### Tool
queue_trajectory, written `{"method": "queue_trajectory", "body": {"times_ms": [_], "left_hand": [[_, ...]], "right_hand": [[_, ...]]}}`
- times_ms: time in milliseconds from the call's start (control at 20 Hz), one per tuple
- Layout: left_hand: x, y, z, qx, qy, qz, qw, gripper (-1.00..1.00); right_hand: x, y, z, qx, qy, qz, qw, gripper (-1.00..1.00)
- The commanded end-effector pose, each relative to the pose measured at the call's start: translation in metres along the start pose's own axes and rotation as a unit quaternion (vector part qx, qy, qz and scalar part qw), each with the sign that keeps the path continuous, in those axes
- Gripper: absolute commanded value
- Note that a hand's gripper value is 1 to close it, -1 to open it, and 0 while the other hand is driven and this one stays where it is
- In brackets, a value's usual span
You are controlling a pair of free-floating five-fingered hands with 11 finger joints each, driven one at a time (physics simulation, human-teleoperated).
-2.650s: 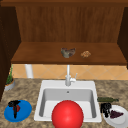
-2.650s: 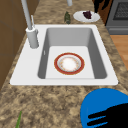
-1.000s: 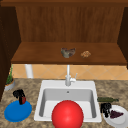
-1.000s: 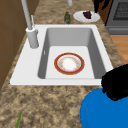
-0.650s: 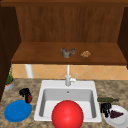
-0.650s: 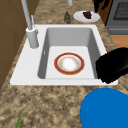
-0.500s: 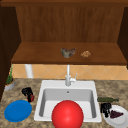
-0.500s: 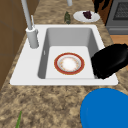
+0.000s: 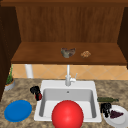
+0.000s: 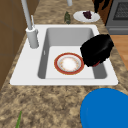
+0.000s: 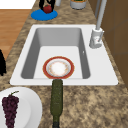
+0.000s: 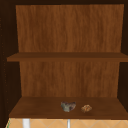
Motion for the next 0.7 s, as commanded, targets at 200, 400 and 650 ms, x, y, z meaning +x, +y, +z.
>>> {"method": "queue_trajectory", "body": {"times_ms": [200, 400, 650], "left_hand": [[-0.017, -0.03, -0.059, -0.006, 0.004, -0.001, 1.0, 1.0], [-0.024, -0.055, -0.086, -0.007, 0.007, 0.01, 0.9999, 1.0], [-0.034, -0.083, -0.122, -0.011, 0.01, 0.01, 0.9998, 1.0]], "right_hand": [[0.0, 0.0, 0.0, 0.0, 0.0, 0.0, 1.0, 0.0], [0.0, 0.0, 0.0, 0.0, 0.0, 0.0, 1.0, 0.0], [0.0, 0.0, 0.0, 0.0, 0.0, 0.0, 1.0, 0.0]]}}
